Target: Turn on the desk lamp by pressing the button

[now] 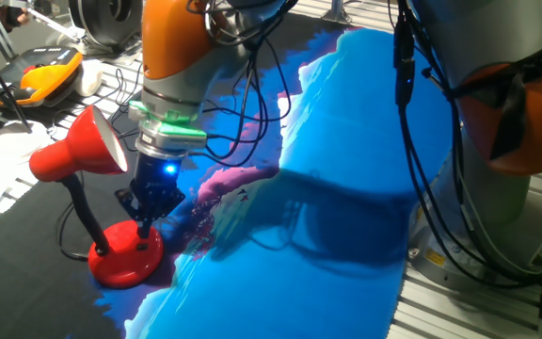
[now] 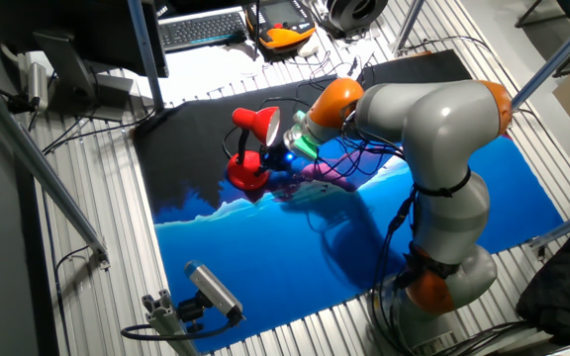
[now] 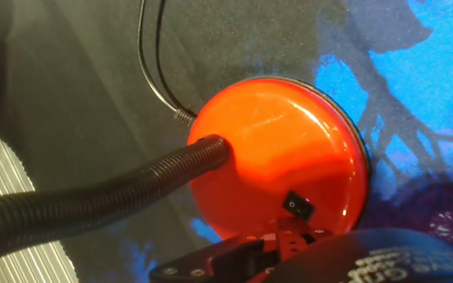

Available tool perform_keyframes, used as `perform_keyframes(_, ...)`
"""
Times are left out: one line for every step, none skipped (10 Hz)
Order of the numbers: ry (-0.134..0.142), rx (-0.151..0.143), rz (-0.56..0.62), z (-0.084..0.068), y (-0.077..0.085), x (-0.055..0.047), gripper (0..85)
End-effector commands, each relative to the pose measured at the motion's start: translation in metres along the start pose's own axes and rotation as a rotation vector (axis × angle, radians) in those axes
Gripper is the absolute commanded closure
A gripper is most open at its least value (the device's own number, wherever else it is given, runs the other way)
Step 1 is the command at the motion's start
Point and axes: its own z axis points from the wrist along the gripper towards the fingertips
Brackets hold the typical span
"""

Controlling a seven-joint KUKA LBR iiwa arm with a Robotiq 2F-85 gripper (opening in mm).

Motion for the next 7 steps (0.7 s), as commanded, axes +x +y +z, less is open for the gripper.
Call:
perform_keyframes(-0.001, -0.001, -0.001, 0.001, 0.0, 0.0, 85.0)
perform_keyframes(-0.004, -0.003, 0.0, 0.003, 0.001, 0.0, 85.0)
perform_keyframes(-0.007, -0.004, 0.001, 0.004, 0.003, 0.001, 85.0)
perform_keyframes(-0.01, -0.003, 0.005, 0.006, 0.004, 0.002, 85.0)
perform_keyframes(-0.013, 0.0, 0.005, 0.009, 0.005, 0.002, 85.0)
perform_keyframes(-0.014, 0.002, 0.002, 0.011, 0.005, 0.001, 85.0)
perform_keyframes(-0.015, 0.002, 0.0, 0.013, 0.004, 0.0, 85.0)
